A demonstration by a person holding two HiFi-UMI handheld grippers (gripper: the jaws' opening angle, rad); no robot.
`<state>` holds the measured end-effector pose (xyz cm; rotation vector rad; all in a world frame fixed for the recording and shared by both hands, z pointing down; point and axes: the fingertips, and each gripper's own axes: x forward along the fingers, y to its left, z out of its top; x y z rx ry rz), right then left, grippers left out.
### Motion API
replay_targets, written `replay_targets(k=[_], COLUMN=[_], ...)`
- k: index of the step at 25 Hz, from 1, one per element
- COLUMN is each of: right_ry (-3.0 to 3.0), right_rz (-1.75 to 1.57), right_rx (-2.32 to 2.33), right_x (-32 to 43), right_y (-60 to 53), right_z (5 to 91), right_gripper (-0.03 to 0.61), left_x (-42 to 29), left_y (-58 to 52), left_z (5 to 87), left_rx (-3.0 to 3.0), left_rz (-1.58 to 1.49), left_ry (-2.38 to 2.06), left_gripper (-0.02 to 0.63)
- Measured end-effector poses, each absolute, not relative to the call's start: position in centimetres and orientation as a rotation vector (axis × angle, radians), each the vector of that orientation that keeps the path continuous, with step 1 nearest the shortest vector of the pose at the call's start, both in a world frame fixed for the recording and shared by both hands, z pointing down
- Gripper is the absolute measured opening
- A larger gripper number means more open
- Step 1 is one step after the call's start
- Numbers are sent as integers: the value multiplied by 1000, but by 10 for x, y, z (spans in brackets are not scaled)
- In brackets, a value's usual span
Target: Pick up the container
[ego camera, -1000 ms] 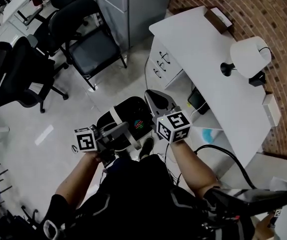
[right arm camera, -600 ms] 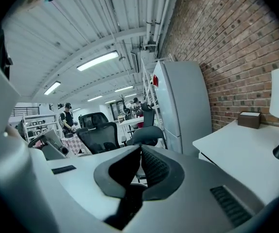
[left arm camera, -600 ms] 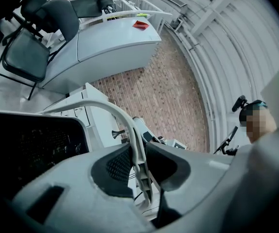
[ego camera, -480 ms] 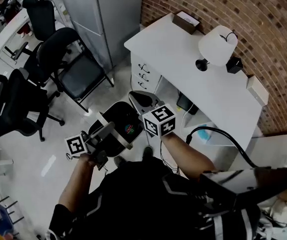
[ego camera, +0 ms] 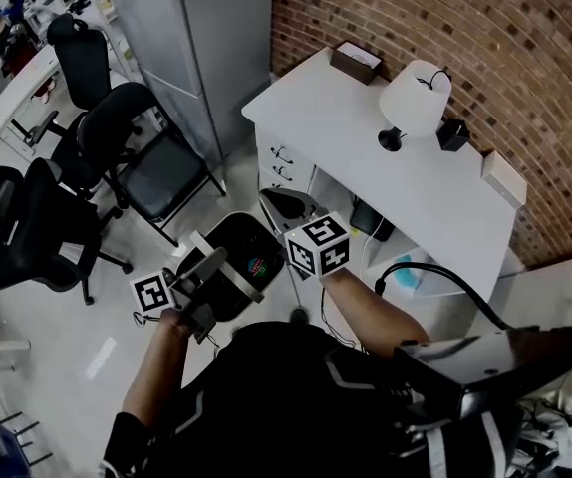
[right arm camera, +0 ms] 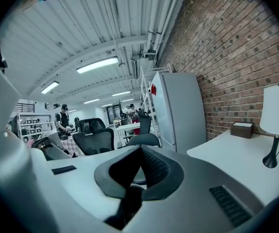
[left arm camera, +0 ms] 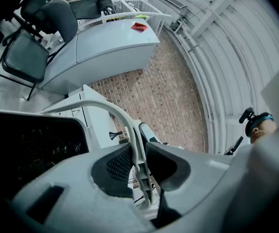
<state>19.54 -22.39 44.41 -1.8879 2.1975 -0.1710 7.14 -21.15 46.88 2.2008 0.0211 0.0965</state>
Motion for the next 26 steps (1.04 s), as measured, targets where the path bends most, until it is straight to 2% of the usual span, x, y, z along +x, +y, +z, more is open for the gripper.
replay_targets(k=[26], right_ry=[2199], right_rz=[-163], right_rx=[-1901], right_x=[191], right_y=[-207], right_z=[435], right_gripper=[8], left_x=[57], left_y=[-203], left_z=[466], left_rx=[2150], left_rz=[53], left_ry=[-8], left_gripper=[78])
